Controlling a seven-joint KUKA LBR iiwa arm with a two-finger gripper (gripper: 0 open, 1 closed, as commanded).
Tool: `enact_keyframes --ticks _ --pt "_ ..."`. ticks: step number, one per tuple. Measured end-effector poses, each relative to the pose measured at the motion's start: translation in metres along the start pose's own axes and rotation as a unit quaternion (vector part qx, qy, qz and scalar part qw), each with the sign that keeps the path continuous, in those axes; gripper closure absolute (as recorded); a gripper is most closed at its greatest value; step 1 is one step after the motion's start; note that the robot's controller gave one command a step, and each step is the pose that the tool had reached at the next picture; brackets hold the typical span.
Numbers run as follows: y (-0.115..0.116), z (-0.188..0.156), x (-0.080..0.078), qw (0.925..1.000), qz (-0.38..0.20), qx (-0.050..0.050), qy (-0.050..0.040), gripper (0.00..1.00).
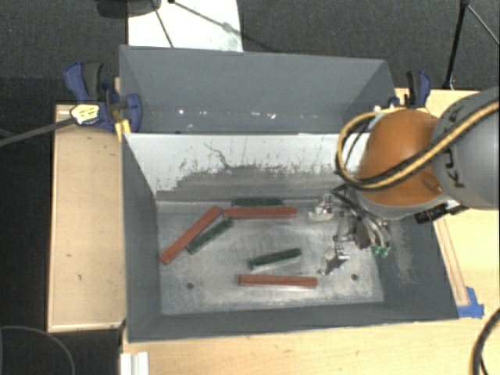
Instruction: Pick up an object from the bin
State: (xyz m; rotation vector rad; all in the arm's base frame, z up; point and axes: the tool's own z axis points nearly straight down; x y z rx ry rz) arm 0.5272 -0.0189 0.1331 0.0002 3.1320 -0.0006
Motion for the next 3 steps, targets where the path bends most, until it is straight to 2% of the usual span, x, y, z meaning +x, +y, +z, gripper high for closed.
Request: enact_keyframes --ticks 1,2,3 --pt "0.053 0.058 0.017 1.0 0.002 -0.001 -0.0028 1.0" --pt "0.053 0.058 0.017 1.0 0.001 -0.001 -0.0028 1.0" --pt "0.067 -0.084 0.016 0.9989 -0.046 -0.001 0.0034 1.0"
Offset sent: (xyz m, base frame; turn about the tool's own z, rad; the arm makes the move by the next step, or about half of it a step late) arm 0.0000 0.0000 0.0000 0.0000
